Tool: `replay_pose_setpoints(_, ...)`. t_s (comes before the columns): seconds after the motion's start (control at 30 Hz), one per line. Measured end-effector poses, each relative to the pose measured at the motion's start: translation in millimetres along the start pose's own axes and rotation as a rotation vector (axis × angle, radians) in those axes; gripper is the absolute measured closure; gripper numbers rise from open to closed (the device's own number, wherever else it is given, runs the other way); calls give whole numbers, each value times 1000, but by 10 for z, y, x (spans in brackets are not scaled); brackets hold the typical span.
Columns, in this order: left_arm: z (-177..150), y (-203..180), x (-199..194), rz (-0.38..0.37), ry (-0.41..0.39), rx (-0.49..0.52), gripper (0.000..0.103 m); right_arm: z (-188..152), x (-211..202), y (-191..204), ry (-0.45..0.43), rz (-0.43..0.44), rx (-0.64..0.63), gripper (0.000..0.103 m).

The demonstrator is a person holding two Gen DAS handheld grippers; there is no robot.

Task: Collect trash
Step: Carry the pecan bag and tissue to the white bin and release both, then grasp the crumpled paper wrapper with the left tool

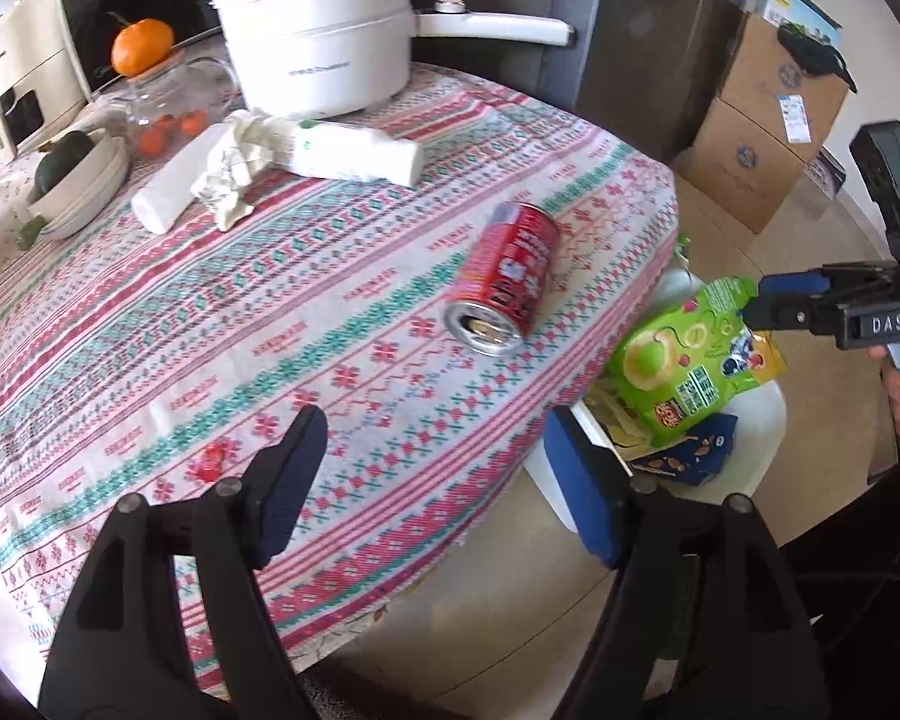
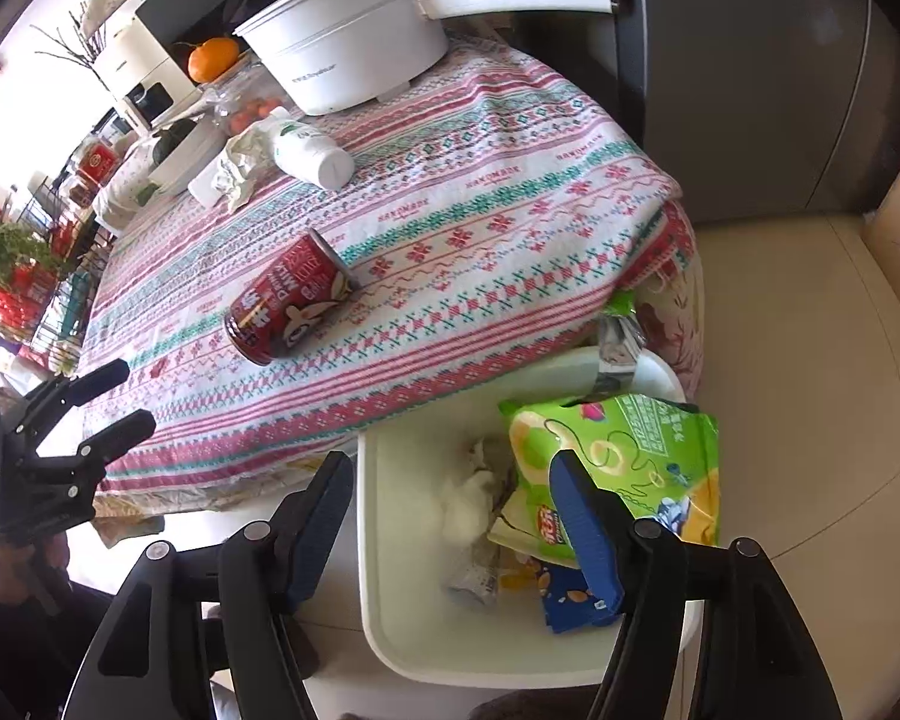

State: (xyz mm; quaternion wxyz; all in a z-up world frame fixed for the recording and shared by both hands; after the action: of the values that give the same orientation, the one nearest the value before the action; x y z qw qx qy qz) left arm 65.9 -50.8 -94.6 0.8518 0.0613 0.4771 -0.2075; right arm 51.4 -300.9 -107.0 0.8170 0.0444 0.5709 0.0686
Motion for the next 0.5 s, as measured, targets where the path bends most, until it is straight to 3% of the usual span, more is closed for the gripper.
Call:
replay_pose_setpoints(0.33, 147, 567, -67, 65, -23, -98, 21, 233, -24, 307, -35, -11, -49, 29)
replay_pose_setpoints(0.5, 375, 922, 25, 101, -60, -105, 21, 481, 10, 465, -46, -24, -97, 28)
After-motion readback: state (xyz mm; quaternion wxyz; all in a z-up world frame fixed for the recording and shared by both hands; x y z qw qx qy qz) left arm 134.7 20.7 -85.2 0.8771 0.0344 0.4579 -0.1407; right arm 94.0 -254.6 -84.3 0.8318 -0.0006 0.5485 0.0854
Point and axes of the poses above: each gripper's, at about its wrist camera, not at the fingertips, and x roughly the way its jaws point, y to its left, z to its top, the point moved 2 cm from there along x, roughly the way its jaws point, and after that the axes turned 5 degrees about -z, right-handed, at the moved point
